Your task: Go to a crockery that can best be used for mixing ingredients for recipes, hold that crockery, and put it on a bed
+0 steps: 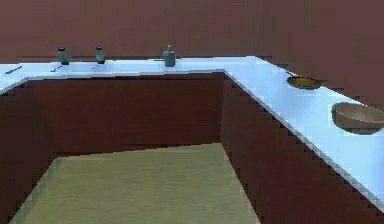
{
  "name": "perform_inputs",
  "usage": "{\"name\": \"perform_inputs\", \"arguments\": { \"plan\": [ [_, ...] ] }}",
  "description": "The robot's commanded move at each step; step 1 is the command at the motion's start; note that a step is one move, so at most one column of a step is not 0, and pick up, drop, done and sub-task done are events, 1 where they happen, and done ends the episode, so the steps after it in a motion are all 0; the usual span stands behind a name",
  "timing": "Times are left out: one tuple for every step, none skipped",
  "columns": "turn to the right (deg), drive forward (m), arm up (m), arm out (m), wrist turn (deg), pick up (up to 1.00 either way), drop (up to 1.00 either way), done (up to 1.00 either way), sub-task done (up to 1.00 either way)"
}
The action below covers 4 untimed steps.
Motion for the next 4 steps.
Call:
{"name": "perform_inputs", "arguments": {
  "plan": [
    [24.0,0.0,0.0,0.0,0.0,0.0,0.0,0.0,0.0],
    [0.0,0.4,0.0,0.0,0.0,0.0,0.0,0.0,0.0],
    [-45.0,0.0,0.0,0.0,0.0,0.0,0.0,0.0,0.0],
    [-18.0,0.0,0.0,0.0,0.0,0.0,0.0,0.0,0.0]
  ]
}}
